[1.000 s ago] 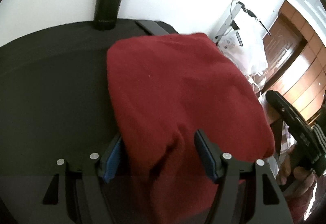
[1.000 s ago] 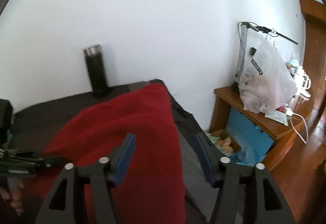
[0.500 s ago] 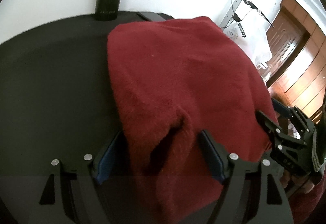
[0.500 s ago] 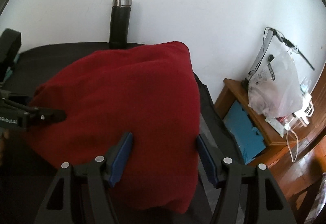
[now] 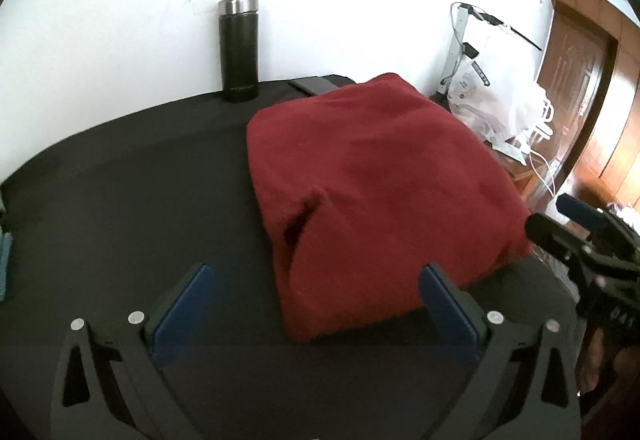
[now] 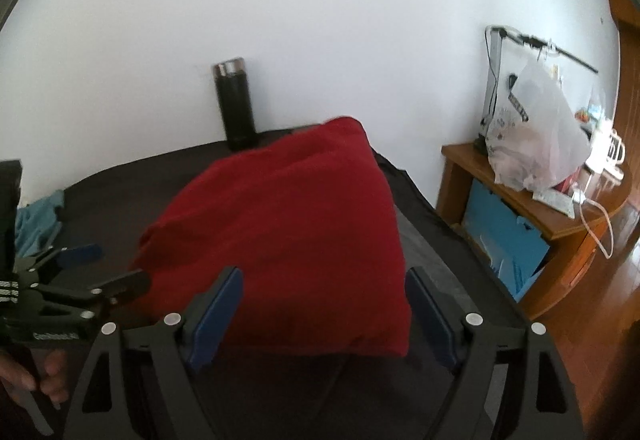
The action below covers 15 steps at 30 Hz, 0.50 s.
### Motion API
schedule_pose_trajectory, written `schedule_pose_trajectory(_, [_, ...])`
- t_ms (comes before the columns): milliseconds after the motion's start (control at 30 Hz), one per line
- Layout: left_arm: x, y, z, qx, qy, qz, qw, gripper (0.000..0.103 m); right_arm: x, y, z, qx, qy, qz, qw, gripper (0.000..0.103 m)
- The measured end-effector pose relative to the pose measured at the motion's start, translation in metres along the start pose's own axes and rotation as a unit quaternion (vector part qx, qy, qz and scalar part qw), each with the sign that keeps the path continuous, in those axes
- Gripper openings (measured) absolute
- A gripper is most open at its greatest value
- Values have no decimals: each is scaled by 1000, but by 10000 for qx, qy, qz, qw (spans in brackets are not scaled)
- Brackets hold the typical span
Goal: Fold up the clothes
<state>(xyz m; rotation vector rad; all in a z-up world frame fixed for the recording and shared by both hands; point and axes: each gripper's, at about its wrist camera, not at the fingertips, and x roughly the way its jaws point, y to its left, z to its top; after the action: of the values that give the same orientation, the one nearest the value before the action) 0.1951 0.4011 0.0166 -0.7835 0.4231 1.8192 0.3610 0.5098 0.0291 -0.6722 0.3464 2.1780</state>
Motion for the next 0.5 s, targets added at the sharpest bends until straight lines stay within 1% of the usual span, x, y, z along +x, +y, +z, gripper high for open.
schedule_pose_trajectory(200, [-14,-13,-7,137,4,76,9999,103,-24,21,-12,-494,-159,-415,9978,85])
schedule_pose_trajectory(333, [-22,-16,-8,146,-35,128,9998,103,-33,20,-16,-462,-172,-471,9977,85])
schedule_pose_trajectory(500, [-30,-20,-8,206,-95,71,9997,103,-37,15,-18,-347,-160,-461,9982,85])
